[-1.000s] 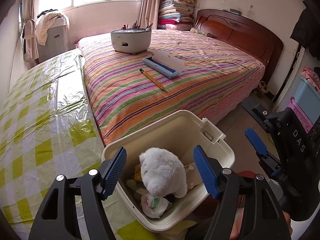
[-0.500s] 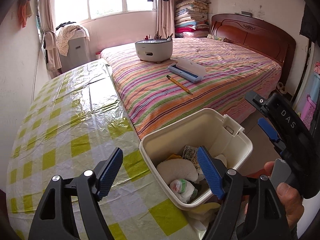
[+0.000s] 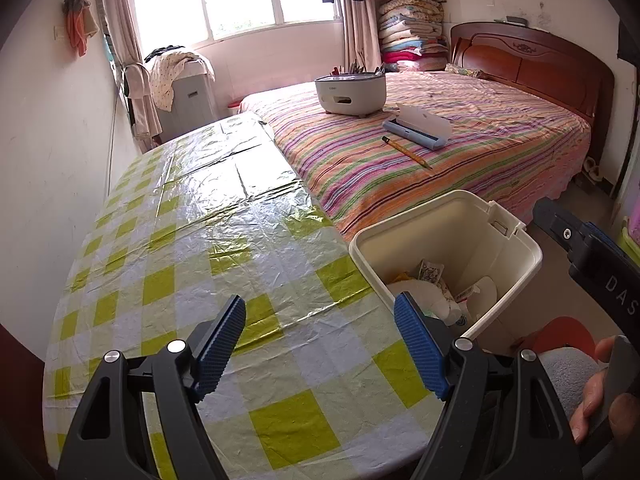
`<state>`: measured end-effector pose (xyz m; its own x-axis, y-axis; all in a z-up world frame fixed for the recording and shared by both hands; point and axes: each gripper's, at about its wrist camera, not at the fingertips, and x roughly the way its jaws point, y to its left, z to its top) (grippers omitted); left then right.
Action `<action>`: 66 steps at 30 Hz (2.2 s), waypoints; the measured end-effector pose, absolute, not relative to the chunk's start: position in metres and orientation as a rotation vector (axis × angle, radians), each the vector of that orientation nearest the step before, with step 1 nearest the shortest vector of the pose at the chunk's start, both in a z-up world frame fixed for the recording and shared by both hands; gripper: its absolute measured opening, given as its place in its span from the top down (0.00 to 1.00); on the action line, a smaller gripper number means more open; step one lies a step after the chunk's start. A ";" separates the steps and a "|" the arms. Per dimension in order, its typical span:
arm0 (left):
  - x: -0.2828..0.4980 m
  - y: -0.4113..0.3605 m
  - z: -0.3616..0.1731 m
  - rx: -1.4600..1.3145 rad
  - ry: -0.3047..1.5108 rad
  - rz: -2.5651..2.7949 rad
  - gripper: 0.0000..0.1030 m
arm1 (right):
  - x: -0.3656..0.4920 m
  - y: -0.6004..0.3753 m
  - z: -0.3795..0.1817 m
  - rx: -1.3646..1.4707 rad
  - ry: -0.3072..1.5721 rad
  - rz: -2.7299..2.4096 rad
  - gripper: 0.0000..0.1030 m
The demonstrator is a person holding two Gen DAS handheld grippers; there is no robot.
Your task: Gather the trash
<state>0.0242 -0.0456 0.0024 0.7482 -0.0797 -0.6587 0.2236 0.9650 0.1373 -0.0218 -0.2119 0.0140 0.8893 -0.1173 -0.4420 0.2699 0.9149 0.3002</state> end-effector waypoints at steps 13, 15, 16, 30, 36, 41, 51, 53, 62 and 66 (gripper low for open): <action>0.025 -0.024 0.051 0.199 0.605 -0.245 0.28 | -0.069 -0.165 0.049 0.219 0.444 -0.297 0.16; 0.024 -0.022 0.059 0.203 0.573 -0.263 0.28 | -0.072 -0.160 0.057 0.221 0.443 -0.315 0.15; 0.022 -0.019 0.061 0.200 0.563 -0.272 0.28 | -0.073 -0.158 0.060 0.223 0.444 -0.324 0.15; 0.024 0.017 0.064 0.155 0.585 -0.290 0.28 | -0.060 -0.126 0.067 0.188 0.507 -0.339 0.14; 0.025 0.030 0.069 0.134 0.577 -0.258 0.28 | -0.049 -0.121 0.068 0.195 0.533 -0.306 0.14; 0.028 0.037 0.069 0.123 0.584 -0.251 0.28 | -0.043 -0.117 0.066 0.192 0.550 -0.301 0.14; 0.035 0.047 0.069 0.097 0.596 -0.229 0.28 | -0.030 -0.114 0.065 0.196 0.571 -0.284 0.13; 0.036 0.047 0.068 0.099 0.596 -0.222 0.28 | -0.027 -0.112 0.064 0.191 0.576 -0.276 0.13; 0.042 0.044 0.065 0.088 0.615 -0.260 0.22 | -0.013 -0.115 0.057 0.184 0.603 -0.252 0.13; 0.040 0.037 0.062 0.098 0.615 -0.268 0.18 | -0.006 -0.120 0.054 0.194 0.613 -0.248 0.13</action>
<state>0.0405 0.0373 0.0623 0.7834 -0.2188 -0.5818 0.2769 0.9608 0.0115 -0.0061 -0.1197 0.0537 0.7898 -0.1713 -0.5890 0.2860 0.9523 0.1064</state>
